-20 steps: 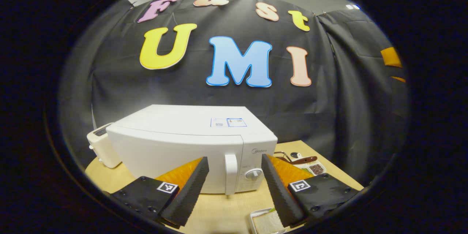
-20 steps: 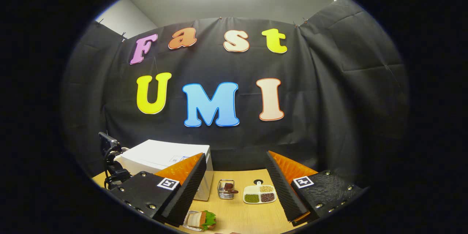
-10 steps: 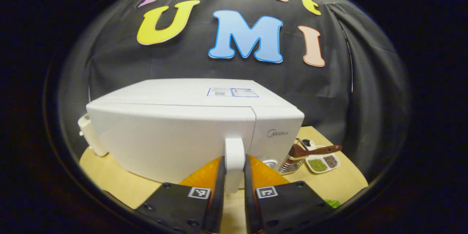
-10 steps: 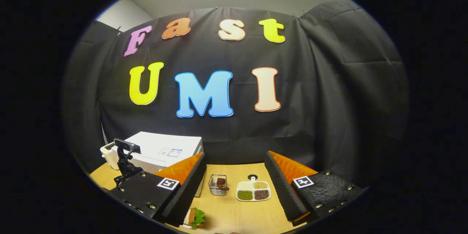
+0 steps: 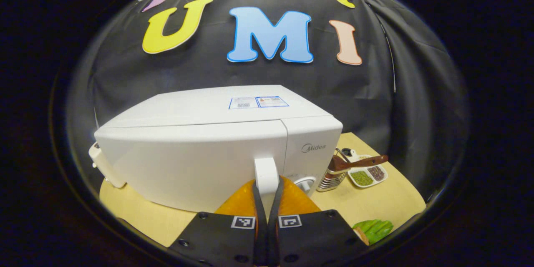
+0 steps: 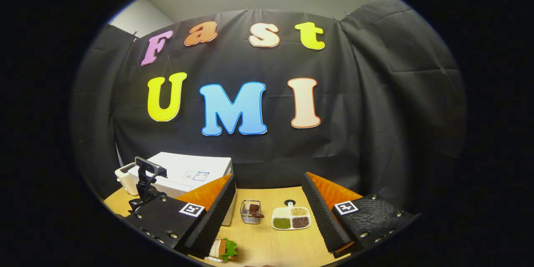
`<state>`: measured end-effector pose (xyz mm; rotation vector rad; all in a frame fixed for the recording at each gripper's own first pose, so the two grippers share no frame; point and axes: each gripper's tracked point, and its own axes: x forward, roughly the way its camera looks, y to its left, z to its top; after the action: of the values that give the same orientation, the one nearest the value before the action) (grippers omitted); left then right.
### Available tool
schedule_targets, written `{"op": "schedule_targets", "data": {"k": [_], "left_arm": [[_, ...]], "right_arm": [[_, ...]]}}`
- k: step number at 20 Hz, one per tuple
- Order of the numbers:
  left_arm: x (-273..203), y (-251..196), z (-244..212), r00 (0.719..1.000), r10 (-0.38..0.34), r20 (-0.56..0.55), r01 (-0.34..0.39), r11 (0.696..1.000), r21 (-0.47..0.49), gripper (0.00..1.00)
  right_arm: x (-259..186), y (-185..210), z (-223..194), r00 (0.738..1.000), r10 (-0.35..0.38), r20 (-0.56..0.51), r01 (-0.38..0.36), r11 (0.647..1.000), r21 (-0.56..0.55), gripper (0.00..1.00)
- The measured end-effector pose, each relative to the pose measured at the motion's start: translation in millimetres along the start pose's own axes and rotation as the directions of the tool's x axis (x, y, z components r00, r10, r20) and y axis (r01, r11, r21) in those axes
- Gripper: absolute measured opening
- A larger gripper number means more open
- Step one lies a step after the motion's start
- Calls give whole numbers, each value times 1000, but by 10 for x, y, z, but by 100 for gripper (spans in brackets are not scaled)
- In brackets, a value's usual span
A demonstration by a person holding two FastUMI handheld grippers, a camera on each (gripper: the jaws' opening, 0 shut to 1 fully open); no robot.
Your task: Open the microwave oven with the left hand, put the food in, and close the microwave oven.
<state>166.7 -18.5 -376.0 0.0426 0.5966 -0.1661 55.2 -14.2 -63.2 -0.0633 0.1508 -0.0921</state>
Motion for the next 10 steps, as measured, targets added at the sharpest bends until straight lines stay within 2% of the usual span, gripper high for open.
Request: {"op": "schedule_targets", "data": {"k": [4,10], "left_arm": [[-564,-7,-288,999,-51,-15,51,998,38,6],[-1321,181,-661,978,-198,-68,202,976,77,6]], "right_arm": [[-101,55,40,1000,-2,25,2,1000,6,97],[-258,342,72,999,35,38,-36,999,34,97]]}}
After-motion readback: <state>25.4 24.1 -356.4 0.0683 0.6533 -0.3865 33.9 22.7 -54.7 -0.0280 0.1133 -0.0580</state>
